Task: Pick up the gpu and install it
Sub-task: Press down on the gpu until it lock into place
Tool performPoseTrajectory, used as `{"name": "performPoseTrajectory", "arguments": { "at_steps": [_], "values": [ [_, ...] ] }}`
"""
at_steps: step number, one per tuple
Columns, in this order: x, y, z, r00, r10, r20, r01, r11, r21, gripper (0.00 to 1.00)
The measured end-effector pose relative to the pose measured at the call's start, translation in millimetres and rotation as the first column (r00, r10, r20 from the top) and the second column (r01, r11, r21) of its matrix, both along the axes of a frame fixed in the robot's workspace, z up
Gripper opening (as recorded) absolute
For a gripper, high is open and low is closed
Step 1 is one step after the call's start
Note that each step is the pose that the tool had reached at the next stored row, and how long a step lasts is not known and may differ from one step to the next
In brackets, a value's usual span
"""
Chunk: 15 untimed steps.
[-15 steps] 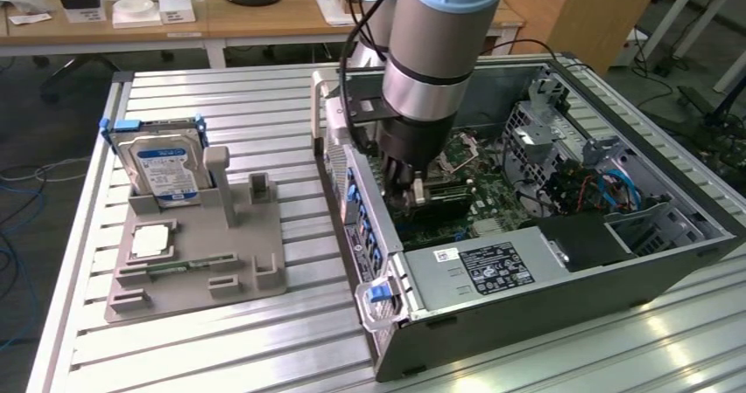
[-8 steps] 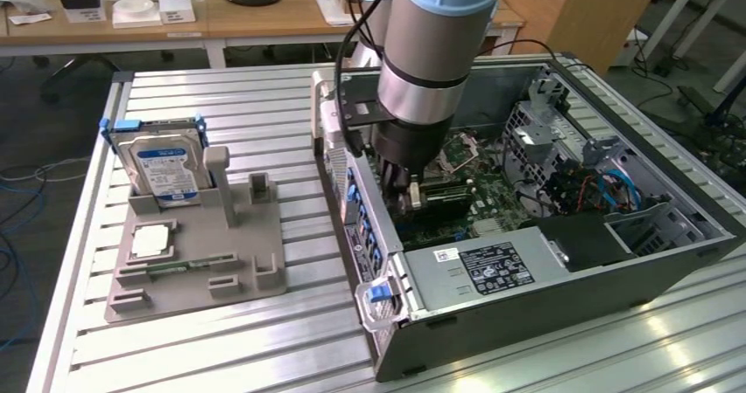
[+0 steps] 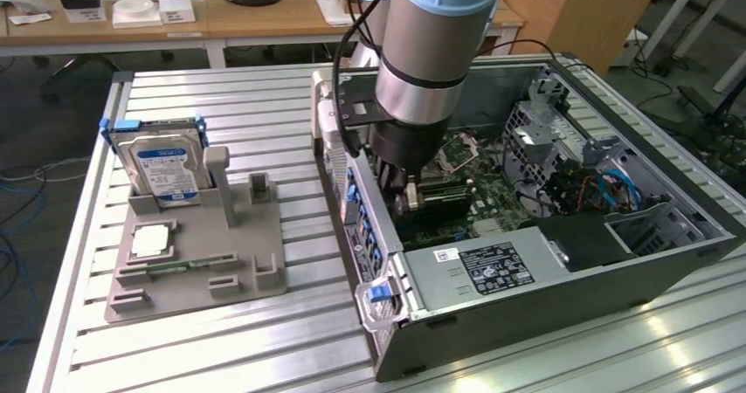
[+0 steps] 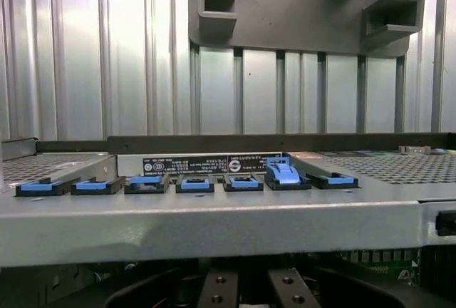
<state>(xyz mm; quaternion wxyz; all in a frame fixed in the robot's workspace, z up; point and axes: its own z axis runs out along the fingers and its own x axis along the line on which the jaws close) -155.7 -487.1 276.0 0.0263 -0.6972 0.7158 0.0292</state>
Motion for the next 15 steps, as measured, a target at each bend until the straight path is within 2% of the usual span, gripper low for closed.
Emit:
{"name": "performPoseTrajectory", "arguments": {
  "at_steps": [3, 6, 9, 15],
  "values": [
    [0.0, 1.4, -0.5, 1.0000, 0.000, -0.0043, 0.000, 1.0000, 0.0000, 0.11],
    [0.9, 1.8, -1.6, 0.9999, 0.000, -0.0114, 0.000, 1.0000, 0.0000, 0.11],
    [2.8, 1.8, -3.3, 0.9999, 0.000, -0.0123, 0.000, 1.0000, 0.0000, 0.11],
    [23.8, 1.9, -4.5, 0.9998, 0.000, -0.0202, 0.000, 1.0000, 0.0001, 0.11]
  ]
}}
